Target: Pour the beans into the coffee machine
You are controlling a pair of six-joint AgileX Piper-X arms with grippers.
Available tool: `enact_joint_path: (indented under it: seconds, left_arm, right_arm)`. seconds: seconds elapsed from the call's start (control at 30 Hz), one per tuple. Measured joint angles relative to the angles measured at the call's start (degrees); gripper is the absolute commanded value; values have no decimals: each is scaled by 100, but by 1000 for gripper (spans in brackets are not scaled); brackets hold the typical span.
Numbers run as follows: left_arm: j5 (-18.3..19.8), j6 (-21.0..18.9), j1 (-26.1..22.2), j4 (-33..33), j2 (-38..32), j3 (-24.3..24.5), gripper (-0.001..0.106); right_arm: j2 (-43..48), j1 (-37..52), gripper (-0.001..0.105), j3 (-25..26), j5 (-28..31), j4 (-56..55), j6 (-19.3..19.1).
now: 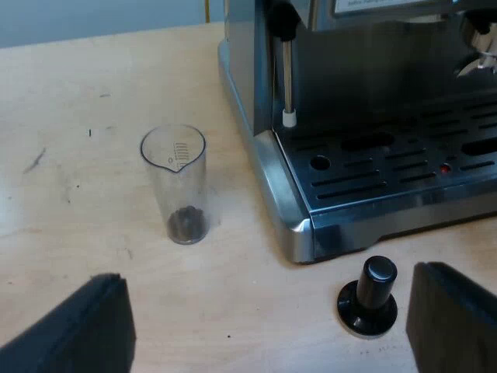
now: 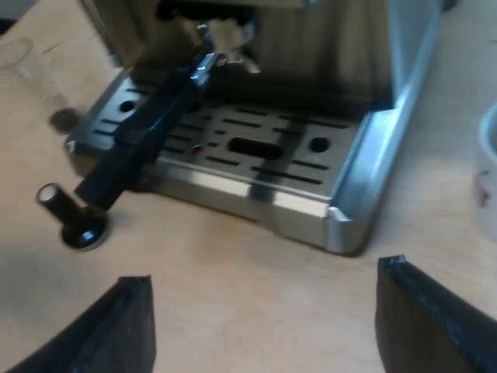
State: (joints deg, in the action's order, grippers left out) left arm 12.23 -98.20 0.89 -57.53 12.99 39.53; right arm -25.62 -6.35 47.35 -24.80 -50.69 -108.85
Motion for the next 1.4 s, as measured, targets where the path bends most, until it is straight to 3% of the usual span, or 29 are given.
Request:
enact_joint_path:
  seconds: [0.57, 0.8, 1.1, 1.4]
  left_arm:
    - [14, 0, 0, 136, 11, 0, 74]
    - [14, 0, 0, 162, 11, 0, 74]
    - [14, 11, 0, 749, 11, 0, 74]
    - [14, 11, 0, 760, 11, 0, 74]
  right_arm:
    - [-678, -815, 62, 0, -154, 639, -49]
    - [-678, -827, 62, 0, -64, 639, -64]
    - [-678, -827, 62, 0, -51, 666, -90]
    - [-678, -827, 62, 0, -51, 1064, -132]
